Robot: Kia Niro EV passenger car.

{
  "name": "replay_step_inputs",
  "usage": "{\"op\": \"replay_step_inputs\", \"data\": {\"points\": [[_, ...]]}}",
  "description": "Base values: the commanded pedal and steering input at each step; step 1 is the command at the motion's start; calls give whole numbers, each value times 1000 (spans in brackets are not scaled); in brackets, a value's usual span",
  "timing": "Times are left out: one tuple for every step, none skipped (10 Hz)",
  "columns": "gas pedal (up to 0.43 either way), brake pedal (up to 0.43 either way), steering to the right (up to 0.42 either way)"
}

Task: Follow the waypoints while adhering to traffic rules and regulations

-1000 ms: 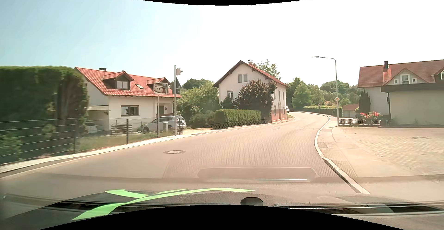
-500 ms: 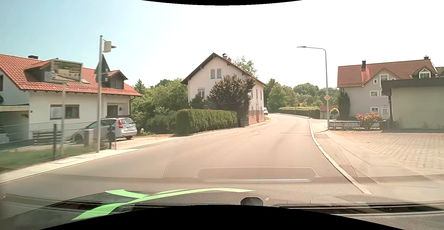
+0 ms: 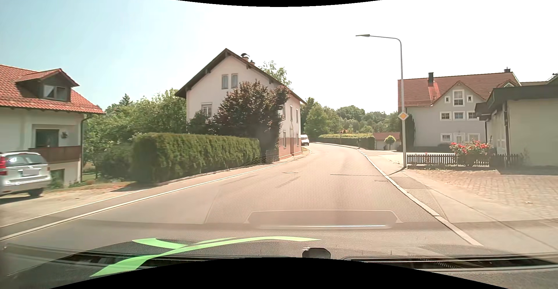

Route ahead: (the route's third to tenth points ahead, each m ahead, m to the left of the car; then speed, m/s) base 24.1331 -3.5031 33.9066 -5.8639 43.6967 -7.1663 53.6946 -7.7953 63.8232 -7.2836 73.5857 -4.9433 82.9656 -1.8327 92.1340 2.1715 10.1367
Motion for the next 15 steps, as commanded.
{"op": "replay_step_inputs", "data": {"points": [[118,0,111],[118,0,109],[110,0,104],[110,0,99],[110,0,93],[110,0,87],[118,0,84],[118,0,77],[130,0,68],[138,0,61],[150,0,58],[150,0,53],[150,0,41],[157,0,22],[157,0,3]]}}
